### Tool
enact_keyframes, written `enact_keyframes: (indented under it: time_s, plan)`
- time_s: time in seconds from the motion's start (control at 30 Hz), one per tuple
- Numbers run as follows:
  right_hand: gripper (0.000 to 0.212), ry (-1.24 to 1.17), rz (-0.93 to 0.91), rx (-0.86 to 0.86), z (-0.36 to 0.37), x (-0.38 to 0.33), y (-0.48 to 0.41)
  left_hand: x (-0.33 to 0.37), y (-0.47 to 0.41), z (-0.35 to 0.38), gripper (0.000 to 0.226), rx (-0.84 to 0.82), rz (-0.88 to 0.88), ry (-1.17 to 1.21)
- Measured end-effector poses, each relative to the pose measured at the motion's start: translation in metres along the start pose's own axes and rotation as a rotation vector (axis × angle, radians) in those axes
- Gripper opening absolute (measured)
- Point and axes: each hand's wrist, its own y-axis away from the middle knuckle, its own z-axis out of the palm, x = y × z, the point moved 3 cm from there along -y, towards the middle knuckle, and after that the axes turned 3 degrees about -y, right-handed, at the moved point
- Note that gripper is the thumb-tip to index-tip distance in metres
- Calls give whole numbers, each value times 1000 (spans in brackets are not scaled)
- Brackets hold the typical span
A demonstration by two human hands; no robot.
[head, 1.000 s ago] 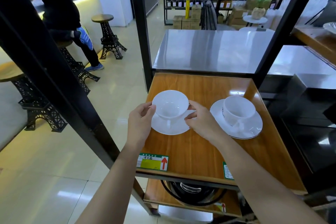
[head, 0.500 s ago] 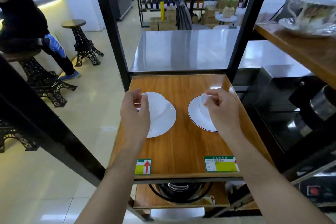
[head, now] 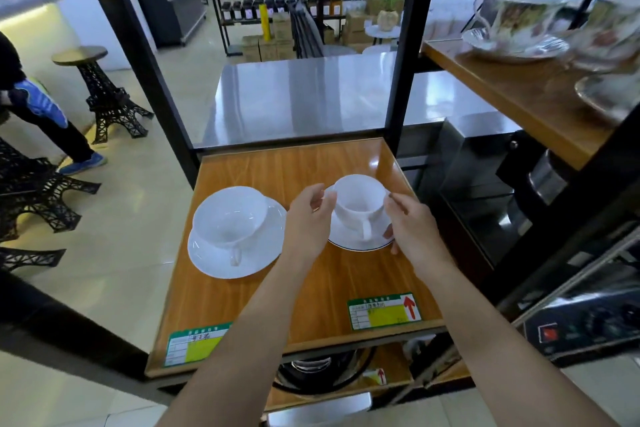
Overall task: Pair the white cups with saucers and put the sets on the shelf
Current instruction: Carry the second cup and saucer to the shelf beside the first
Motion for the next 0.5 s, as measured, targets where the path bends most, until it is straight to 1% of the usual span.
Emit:
enact_keyframes:
  time_s: [0.17, 0.27, 0.5]
  plan:
    - [39, -38, -3, -38, 4, 2, -1, -3, -2, 11, 37, -37, 17, 41]
    - [38, -38, -16, -49, 3, 2, -5, -3, -1, 14, 34, -27, 36, 60]
    - [39, -67, -6, -97, 0, 4, -11, -2, 1, 12, 35, -7, 30, 45]
